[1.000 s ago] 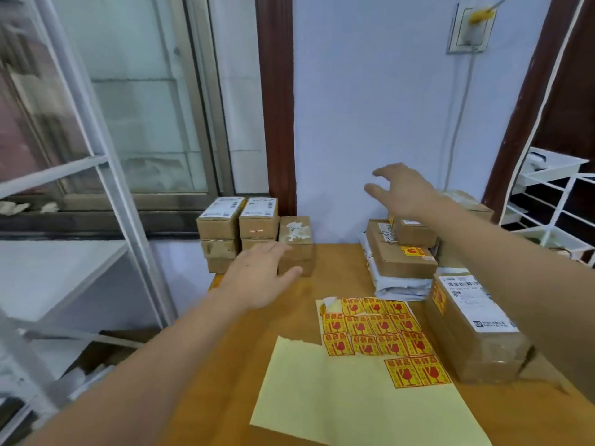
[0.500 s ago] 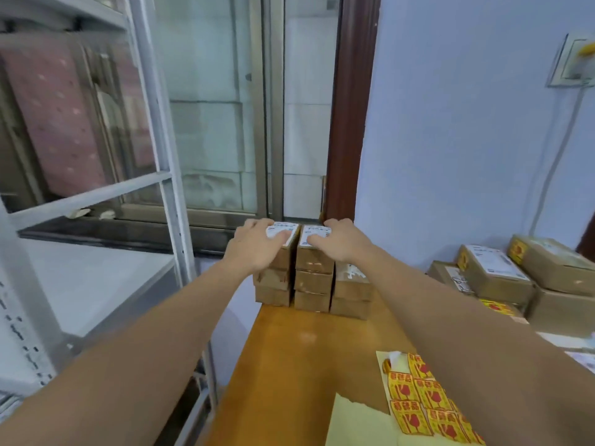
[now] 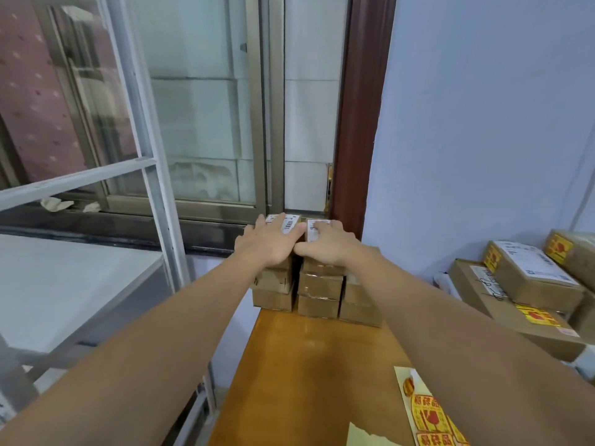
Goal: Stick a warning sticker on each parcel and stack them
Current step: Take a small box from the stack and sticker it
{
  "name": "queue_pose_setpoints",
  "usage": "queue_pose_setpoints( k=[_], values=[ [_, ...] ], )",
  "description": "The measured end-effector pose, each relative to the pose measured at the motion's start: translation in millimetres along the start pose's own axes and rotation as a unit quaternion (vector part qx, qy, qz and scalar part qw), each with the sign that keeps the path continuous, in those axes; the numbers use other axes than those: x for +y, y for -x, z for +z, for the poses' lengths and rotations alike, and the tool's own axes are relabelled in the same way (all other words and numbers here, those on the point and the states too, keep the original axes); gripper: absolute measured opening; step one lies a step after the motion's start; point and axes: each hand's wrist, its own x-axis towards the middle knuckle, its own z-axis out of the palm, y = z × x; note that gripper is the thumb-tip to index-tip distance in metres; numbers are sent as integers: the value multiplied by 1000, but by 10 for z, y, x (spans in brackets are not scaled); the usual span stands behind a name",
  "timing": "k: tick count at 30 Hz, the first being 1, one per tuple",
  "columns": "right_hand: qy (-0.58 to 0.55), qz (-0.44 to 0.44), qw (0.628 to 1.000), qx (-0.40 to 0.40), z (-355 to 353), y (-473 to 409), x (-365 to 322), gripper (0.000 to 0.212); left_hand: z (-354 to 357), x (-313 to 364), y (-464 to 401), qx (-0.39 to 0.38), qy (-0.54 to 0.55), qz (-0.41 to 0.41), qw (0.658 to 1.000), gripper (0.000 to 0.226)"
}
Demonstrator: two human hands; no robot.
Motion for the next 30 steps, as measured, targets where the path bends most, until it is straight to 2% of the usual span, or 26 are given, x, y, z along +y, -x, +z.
queue_pose_setpoints(
  k=[2, 4, 8, 14, 20, 30],
  values=[
    [55, 4, 998, 37, 123, -35, 19, 89, 21, -27, 1, -5, -17, 0, 1000, 82],
    [94, 0, 993, 72, 193, -48, 39, 85, 38, -40, -2, -7, -29, 1, 1000, 81],
    [113, -9, 988, 104, 246, -59, 78, 79, 65, -21, -7, -9, -57, 3, 998, 74],
    [89, -12, 988, 129, 198, 25, 86, 79, 40, 38, 103, 21, -46, 5, 999, 69],
    [68, -53, 978, 188, -80, 359, 86, 86, -241, 14, 383, 80, -49, 49, 994, 70],
    [53, -84, 974, 202, -299, 1621, 86, 80, -727, -36, 1601, 120, -5, 73, 990, 69]
  ],
)
